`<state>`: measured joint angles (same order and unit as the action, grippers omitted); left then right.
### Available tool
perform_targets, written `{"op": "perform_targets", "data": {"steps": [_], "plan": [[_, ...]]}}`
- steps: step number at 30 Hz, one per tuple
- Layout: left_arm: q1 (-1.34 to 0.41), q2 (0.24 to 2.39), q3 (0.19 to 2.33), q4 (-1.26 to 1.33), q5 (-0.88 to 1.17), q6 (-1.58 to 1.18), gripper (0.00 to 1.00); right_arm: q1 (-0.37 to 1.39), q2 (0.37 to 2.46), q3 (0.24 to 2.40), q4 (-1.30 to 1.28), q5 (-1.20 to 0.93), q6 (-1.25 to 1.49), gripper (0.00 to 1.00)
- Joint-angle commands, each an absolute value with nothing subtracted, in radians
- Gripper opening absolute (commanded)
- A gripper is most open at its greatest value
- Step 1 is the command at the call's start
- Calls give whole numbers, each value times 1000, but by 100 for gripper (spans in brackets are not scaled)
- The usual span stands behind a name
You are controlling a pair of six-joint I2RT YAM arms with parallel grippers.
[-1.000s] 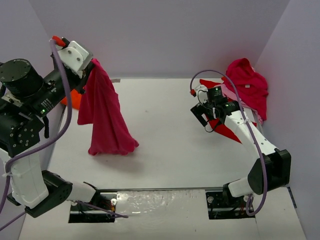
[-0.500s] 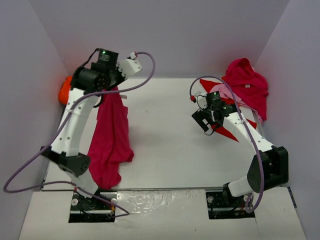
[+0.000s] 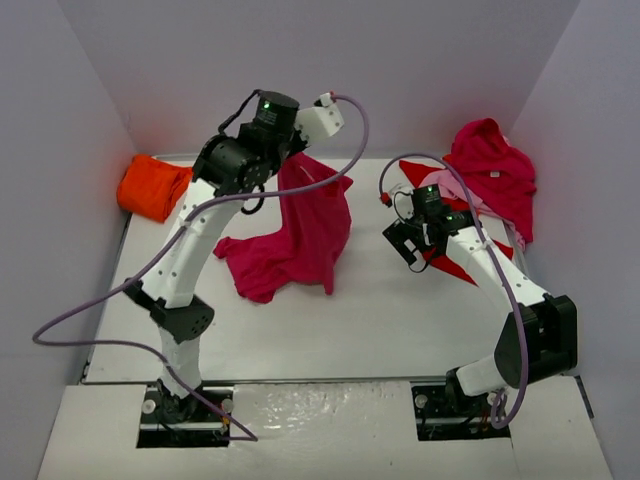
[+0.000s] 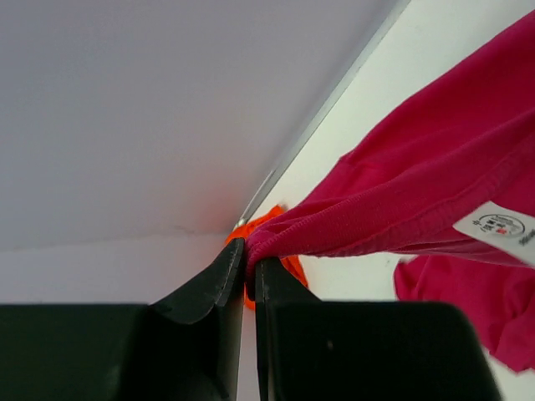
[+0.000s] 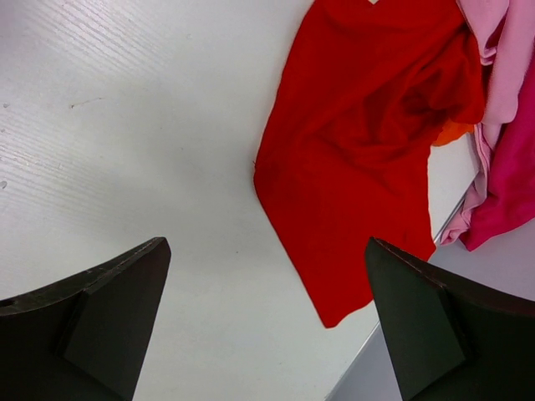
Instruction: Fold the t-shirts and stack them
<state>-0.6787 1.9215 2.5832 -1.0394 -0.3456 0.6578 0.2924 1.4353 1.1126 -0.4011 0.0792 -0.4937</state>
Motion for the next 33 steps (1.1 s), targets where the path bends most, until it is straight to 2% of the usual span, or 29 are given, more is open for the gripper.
{"op": "perform_targets", "data": {"steps": [1,4,6,10,13,17,26,33], "plan": [[-538,1694,2489,-810,-425,589,0,293,1408,1130,-372,72,-476,100],[-386,1561,2403,-748,-353,581,0,293,1421,1133,-371,61,-479,100],[-325,1465,2221,-665,-354,685,0,294,1441,1140,-371,55,-480,100],[-322,1351,1959,-645,-408,785,0,301,1480,1166,-371,37,-467,100],[-316,1285,1848,-673,-380,784,0,315,1513,1189,-376,14,-446,100],[-313,1252,1776,-765,-339,759,0,347,1539,1195,-399,11,-443,100],[-311,1238,1686,-759,-374,758,0,406,1624,1282,-461,-60,-468,100],[-305,1147,1716,-1019,-147,624,0,572,1835,1527,-565,-45,-469,100]]}}
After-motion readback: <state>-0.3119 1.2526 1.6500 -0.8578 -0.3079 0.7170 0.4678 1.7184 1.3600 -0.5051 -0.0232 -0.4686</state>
